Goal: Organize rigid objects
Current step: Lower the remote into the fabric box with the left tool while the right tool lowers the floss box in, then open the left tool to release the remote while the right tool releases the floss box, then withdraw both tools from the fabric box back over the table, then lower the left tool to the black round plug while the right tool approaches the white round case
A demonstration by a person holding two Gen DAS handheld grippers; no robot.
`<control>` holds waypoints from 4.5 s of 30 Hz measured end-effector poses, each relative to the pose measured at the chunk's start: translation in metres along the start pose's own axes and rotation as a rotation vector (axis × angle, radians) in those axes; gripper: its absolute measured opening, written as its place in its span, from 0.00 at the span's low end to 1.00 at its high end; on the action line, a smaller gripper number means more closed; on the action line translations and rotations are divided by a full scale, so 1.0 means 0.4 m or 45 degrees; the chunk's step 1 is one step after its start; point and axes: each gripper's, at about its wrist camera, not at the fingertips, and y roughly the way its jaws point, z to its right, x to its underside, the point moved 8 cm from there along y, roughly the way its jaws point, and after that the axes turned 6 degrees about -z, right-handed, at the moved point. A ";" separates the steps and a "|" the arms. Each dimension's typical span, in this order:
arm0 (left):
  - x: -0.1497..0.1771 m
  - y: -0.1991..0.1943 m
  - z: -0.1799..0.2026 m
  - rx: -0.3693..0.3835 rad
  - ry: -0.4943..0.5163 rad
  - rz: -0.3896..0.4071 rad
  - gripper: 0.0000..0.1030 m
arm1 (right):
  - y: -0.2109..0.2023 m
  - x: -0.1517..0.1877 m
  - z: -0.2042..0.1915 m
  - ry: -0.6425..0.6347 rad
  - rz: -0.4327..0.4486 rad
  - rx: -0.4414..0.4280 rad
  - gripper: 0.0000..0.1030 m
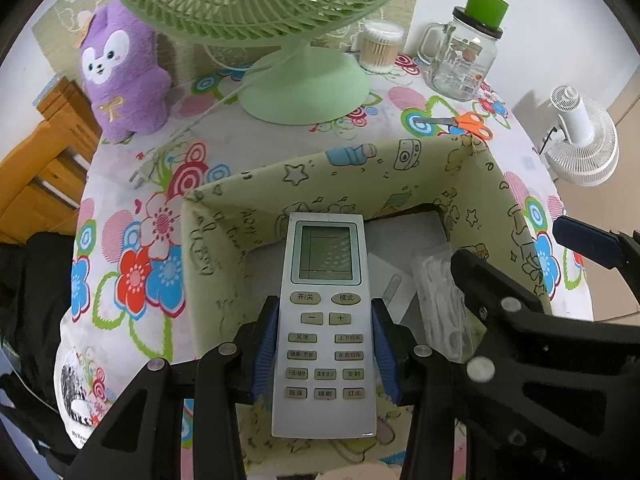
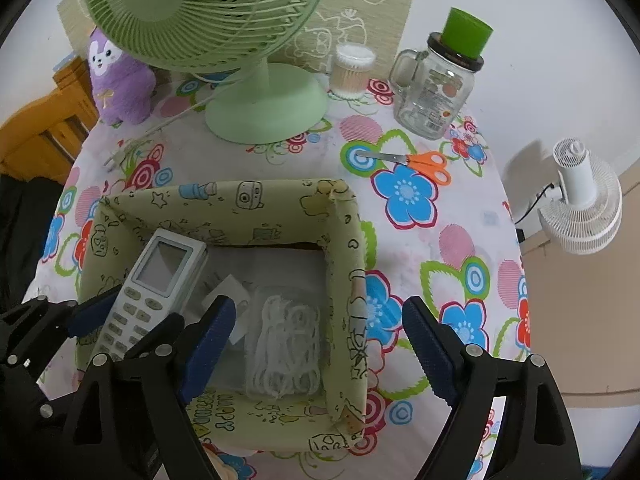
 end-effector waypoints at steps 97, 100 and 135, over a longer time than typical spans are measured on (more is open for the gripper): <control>0.319 -0.204 -0.021 -0.013 -0.041 0.150 0.93 | -0.203 0.295 -0.085 -0.086 0.100 -0.177 0.85; 0.330 -0.195 -0.029 -0.014 -0.052 0.149 0.93 | -0.196 0.306 -0.091 -0.082 0.105 -0.184 0.85; 0.417 -0.043 -0.096 -0.008 -0.114 0.067 0.91 | -0.044 0.387 -0.148 -0.066 0.052 -0.192 0.85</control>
